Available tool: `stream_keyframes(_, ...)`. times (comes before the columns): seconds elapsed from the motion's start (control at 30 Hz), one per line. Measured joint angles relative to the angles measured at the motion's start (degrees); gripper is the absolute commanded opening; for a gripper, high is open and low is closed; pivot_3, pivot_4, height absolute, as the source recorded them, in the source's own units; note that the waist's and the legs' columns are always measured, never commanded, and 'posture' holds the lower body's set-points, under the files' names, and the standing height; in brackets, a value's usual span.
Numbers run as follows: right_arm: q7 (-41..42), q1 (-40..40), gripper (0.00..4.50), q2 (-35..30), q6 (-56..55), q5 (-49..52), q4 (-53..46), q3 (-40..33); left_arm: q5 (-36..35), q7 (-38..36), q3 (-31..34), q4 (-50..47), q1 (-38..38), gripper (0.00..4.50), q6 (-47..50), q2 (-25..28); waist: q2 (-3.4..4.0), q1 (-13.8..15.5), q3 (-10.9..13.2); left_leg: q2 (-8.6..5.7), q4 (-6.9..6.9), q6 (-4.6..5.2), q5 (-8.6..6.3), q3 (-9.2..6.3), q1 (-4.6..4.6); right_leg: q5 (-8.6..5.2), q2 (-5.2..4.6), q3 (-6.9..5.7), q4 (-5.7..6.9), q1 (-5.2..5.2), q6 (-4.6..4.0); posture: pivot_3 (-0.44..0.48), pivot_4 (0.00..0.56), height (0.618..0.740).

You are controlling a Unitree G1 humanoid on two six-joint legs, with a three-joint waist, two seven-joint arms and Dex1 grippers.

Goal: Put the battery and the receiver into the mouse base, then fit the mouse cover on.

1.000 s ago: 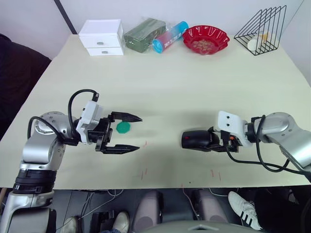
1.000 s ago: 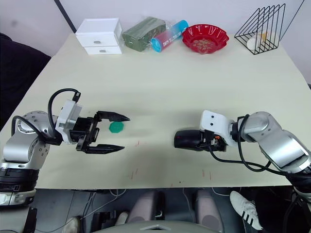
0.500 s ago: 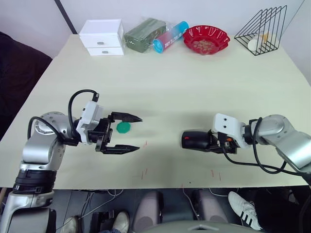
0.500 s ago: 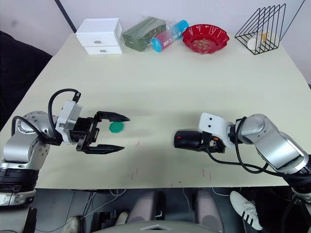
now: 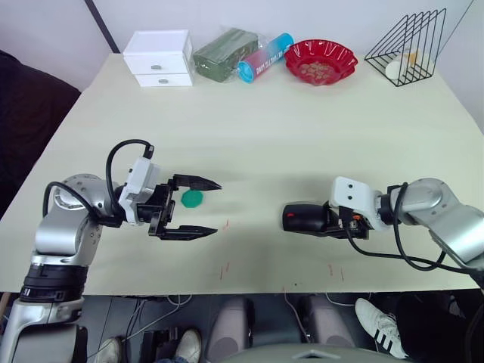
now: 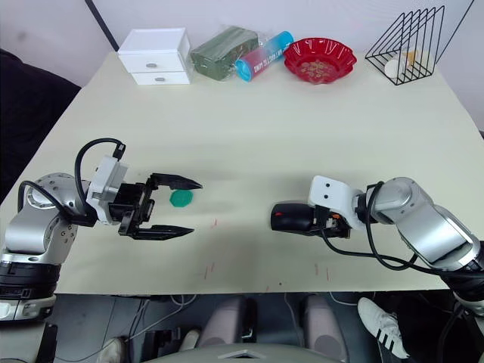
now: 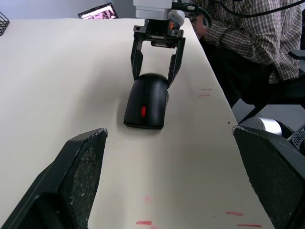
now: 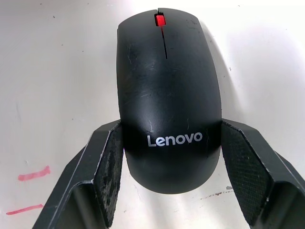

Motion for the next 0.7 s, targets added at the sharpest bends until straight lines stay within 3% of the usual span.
stream_keyframes(0.27, 0.37, 0.54, 2.87, 0.01, -1.40, -0.48, 0.07, 0.00, 0.01, -0.01, 0.00, 0.01, -0.01, 4.50, -0.01, 0.00, 0.00, 0.00, 0.00, 0.00, 0.00, 0.00, 0.00, 0.00, 0.00, 0.00, 0.00, 0.00, 0.00, 0.00, 0.00, 0.000, 0.150, 0.740)
stream_keyframes(0.33, 0.37, 0.57, 3.58, 0.01, -1.62, -0.58, 0.07, -0.01, 0.02, 0.00, 0.00, 0.02, -0.01, 4.50, -0.06, 0.00, 0.00, 0.00, 0.00, 0.00, 0.00, 0.00, 0.00, 0.00, 0.00, 0.00, 0.00, 0.00, 0.00, 0.00, 0.00, 0.000, 0.150, 0.740)
stream_keyframes(0.4, 0.36, 0.71, 3.92, 0.01, -1.81, -0.68, 0.07, -0.01, 0.03, 0.00, -0.01, 0.05, -0.10, 4.50, -0.07, 0.00, 0.00, 0.00, 0.00, 0.00, 0.00, 0.00, 0.00, 0.00, 0.00, 0.00, 0.00, 0.00, 0.00, 0.00, 0.00, 0.000, 0.150, 0.740)
stream_keyframes(0.7, 0.38, 1.20, 3.92, 0.03, -1.86, -0.68, 0.07, -0.01, 0.06, -0.02, -0.02, 0.11, -0.16, 4.50, -0.08, 0.00, 0.00, 0.00, 0.00, 0.00, 0.00, 0.00, 0.00, 0.00, 0.00, 0.00, 0.00, 0.00, 0.01, 0.00, 0.00, 0.000, 0.150, 0.740)
